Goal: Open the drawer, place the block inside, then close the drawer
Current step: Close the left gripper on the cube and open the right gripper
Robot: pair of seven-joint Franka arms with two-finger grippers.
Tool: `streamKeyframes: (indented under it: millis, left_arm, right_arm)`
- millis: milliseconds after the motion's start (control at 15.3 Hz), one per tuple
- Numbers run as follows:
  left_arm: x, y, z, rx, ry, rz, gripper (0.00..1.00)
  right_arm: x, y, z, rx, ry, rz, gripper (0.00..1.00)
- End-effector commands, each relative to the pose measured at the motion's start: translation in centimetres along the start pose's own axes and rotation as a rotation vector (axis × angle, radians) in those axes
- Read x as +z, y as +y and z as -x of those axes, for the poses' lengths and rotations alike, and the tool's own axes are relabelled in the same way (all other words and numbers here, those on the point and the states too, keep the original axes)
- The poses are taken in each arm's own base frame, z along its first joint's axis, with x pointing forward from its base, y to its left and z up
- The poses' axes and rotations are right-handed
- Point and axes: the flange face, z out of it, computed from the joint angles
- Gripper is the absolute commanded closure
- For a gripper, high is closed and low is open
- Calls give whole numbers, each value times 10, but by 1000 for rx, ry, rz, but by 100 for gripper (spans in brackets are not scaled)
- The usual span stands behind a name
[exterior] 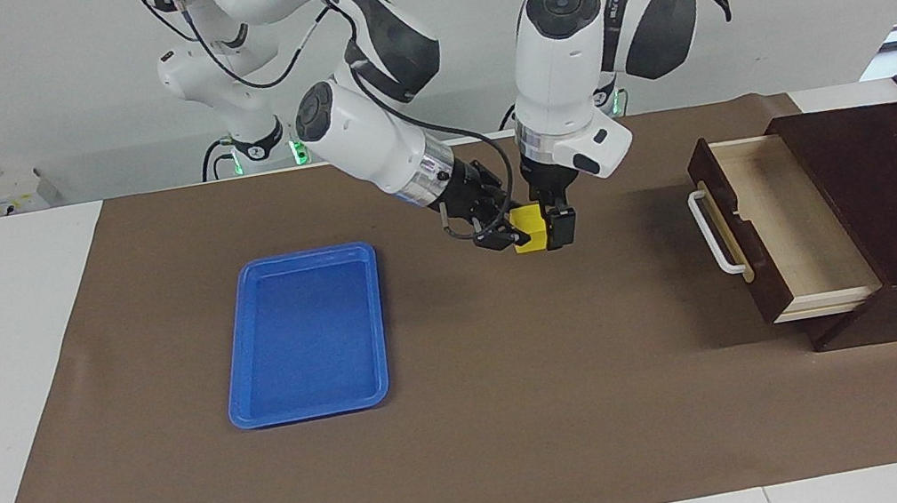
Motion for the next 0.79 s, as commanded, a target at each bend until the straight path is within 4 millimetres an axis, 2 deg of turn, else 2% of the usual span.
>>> streamKeyframes:
  millis: [0, 262, 590, 655, 721]
  left_arm:
    - [5, 1, 4, -10, 12, 13, 0]
    - [13, -2, 4, -7, 18, 3, 0]
    - [13, -4, 4, -4, 15, 10, 0]
    - [12, -4, 5, -5, 13, 10, 2]
    - [12, -4, 5, -5, 13, 10, 11]
  right_arm:
    - [-7, 4, -2, 19, -17, -3, 100]
    - [-7, 4, -2, 20, -17, -2, 100]
    - [-8, 4, -1, 19, -18, -3, 100]
    - [-7, 4, -2, 21, -19, -1, 100]
    - [-7, 4, -2, 20, -18, -2, 100]
